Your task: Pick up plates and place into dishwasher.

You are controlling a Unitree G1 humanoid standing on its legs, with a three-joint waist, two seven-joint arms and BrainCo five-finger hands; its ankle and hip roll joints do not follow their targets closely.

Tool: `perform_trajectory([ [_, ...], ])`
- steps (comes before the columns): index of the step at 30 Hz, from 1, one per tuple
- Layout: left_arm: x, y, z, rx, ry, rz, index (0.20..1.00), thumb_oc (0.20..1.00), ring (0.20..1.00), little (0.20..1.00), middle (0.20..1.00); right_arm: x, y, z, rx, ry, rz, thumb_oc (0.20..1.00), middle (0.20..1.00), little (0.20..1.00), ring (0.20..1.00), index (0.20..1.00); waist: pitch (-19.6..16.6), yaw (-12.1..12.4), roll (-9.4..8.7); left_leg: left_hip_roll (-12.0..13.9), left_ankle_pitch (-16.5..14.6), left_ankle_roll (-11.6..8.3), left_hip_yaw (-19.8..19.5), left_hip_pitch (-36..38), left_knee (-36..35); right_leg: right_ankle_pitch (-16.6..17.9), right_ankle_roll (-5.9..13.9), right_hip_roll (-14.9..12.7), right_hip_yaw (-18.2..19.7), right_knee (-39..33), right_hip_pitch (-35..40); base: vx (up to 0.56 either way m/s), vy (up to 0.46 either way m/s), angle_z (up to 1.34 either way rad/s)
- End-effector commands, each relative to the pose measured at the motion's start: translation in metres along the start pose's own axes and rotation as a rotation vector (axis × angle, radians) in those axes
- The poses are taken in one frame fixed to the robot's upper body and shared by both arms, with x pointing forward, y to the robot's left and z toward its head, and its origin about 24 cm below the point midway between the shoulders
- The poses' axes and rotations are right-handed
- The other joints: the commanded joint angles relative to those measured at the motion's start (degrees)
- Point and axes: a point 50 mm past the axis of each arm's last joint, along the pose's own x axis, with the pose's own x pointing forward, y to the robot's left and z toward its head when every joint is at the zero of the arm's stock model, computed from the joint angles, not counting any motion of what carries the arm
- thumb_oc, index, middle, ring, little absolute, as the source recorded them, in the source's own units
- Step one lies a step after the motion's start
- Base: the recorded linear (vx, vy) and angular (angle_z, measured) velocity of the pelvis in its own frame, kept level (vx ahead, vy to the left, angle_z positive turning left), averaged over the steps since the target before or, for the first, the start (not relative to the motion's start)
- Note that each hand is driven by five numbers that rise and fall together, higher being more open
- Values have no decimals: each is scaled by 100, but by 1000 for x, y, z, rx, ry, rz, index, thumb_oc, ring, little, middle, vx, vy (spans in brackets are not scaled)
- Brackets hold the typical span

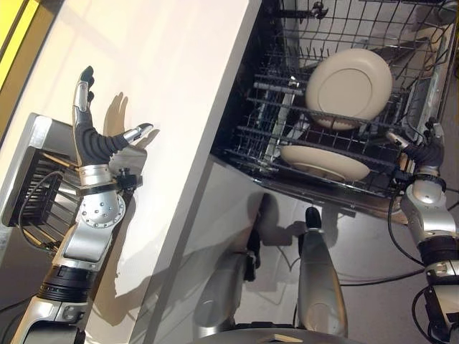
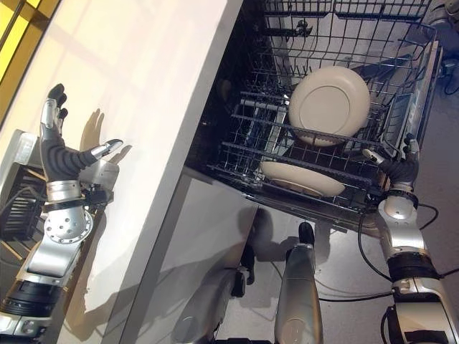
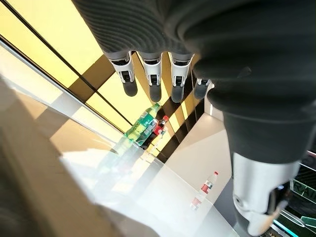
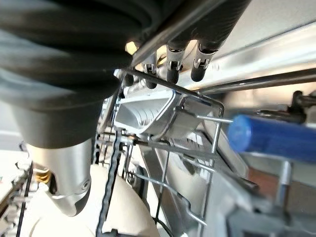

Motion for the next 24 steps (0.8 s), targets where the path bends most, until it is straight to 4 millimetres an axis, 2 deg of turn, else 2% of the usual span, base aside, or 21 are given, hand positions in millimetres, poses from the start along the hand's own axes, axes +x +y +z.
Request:
perform_trajectory([
  [1,5,6,23,-66,-93,37,1000,1000,1000,1000,1000,6,65,48,85,-148,205,1000,1000,1000,1000,1000,274,365,-100,-379,-487,259,47,-694,1101,272,370,-553,129,-938,600,25,89,7],
  [6,4,5,21,-81,-81,35,1000,1000,1000,1000,1000,6,74,58,83,-169,225,1000,1000,1000,1000,1000,271,472,-126,-438,-526,294,52,-731,1162,302,366,-645,79,-901,590,23,96,10],
  [13,5,3,22,-99,-80,27,1000,1000,1000,1000,1000,9,90,83,93,-223,258,1000,1000,1000,1000,1000,281,684,-186,-520,-565,341,29,-837,1269,367,357,-773,-23,-812,535,-3,73,13],
  [24,4,5,21,-107,-79,16,1000,1000,1000,1000,1000,11,103,106,103,-279,298,1000,1000,1000,1000,1000,270,995,-253,-623,-551,408,-52,-915,1277,487,380,-961,-205,-815,549,2,51,15],
])
